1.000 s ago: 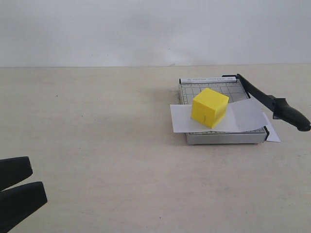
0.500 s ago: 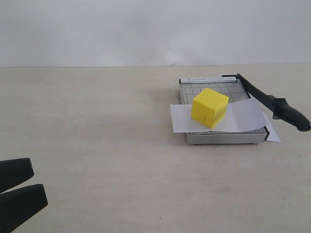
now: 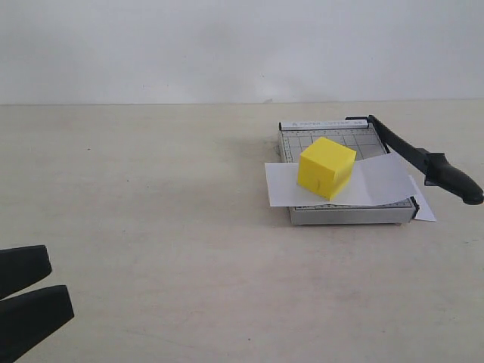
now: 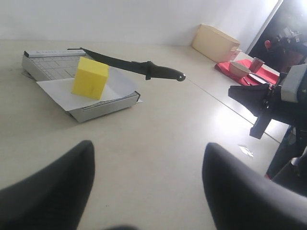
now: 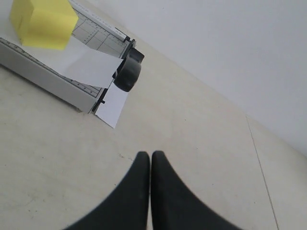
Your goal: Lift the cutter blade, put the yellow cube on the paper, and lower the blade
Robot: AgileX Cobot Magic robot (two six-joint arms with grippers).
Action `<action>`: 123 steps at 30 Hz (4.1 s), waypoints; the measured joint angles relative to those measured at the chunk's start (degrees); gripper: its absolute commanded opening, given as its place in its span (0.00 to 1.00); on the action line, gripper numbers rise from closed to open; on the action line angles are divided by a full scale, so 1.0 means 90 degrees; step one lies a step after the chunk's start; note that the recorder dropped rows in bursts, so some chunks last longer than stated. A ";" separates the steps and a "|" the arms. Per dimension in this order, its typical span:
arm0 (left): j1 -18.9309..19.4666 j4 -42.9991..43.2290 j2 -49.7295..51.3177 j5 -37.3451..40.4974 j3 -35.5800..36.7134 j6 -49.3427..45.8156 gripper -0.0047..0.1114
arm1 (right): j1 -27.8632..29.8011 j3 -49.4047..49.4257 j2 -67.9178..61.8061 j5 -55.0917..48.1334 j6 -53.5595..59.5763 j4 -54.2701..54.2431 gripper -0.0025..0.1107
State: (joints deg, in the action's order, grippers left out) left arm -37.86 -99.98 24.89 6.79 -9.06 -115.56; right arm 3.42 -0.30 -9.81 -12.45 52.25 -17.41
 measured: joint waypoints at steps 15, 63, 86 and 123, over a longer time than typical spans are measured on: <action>0.0000 0.0012 -0.0246 -0.1220 0.0040 -0.0863 0.57 | 0.0000 0.0000 0.0000 0.0000 0.0000 -0.0012 0.03; 0.3318 0.8284 -0.2749 -0.0299 0.0987 0.5237 0.57 | 0.0000 0.0000 0.0000 0.0000 0.0000 -0.0012 0.03; 0.3318 1.0831 -0.2749 0.0770 0.1011 0.7746 0.57 | 0.0000 0.0000 0.0000 0.0264 -0.4238 0.0204 0.03; 0.3318 1.0601 -0.2749 0.1054 0.1011 0.8401 0.08 | 0.0000 0.0003 0.0000 0.0042 -0.5153 0.0540 0.03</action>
State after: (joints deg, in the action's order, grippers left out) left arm -8.00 -4.57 0.15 16.28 0.04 -39.96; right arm 3.42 -0.27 -9.81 -12.07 5.87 -12.56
